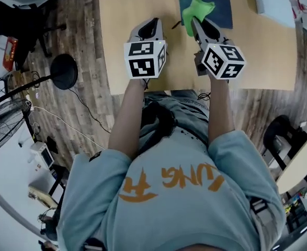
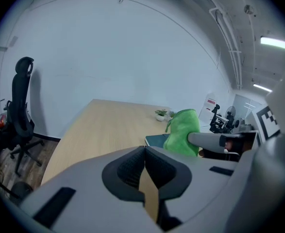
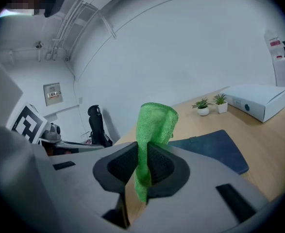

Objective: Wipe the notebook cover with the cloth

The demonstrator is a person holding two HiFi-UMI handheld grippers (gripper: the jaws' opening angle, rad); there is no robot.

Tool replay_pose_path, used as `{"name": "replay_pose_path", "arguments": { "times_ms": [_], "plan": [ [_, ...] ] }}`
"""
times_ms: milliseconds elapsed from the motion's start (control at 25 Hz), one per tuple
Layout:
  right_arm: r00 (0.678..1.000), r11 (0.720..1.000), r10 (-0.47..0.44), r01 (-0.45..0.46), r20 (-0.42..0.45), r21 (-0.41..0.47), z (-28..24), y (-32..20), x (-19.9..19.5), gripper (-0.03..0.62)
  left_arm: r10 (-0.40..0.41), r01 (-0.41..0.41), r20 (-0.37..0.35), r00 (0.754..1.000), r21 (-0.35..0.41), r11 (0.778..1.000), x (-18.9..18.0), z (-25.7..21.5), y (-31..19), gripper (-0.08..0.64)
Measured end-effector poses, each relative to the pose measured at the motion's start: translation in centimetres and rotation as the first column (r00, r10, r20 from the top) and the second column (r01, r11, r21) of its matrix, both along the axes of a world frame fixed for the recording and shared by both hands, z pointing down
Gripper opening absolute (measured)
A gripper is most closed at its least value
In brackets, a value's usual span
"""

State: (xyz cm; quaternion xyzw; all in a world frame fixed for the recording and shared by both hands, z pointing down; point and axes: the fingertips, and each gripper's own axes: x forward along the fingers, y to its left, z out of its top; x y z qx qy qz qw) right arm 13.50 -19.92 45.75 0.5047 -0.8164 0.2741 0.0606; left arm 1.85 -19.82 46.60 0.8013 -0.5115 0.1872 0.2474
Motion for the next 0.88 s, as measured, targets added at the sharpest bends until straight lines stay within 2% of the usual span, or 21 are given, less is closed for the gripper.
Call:
{"name": "replay_pose_path", "arguments": {
  "times_ms": [120,240,320,480,680,880],
  "plan": [
    [0.999,0.999,-0.038,0.038,0.011,-0.03,1.2,0.2,-0.3,0.046,-0.016,0.016,0.02,1.0,-0.004,1.0,0.2,0.3,0.3,0.02],
    [0.997,0.996,-0.083,0.083,0.0,-0.041,2.2,-0.1,-0.5,0.046,-0.02,0.019,0.061,0.998,0.021,1.0,0.9,0.2,0.1,0.02],
    [0.994,0.993,-0.109,0.108,-0.018,-0.052,2.9,-0.2,-0.5,0.046,-0.024,0.022,0.064,0.998,0.022,1.0,1.4,0.3,0.3,0.02],
    [0.978,0.987,-0.157,0.148,-0.14,-0.068,4.5,-0.7,-0.6,0.046,-0.038,0.037,0.043,0.998,0.027,0.999,2.2,-0.1,0.5,0.02],
    [0.956,0.979,-0.196,0.177,-0.22,-0.102,6.5,-0.9,-1.2,0.046,-0.054,0.053,0.053,0.997,0.021,0.998,2.1,-0.2,0.6,0.02],
    [0.936,0.976,-0.202,0.168,-0.286,-0.14,7.9,-1.2,-1.4,0.046,-0.069,0.07,0.044,0.997,-0.007,0.998,1.6,0.4,0.3,0.02]
  ]
}}
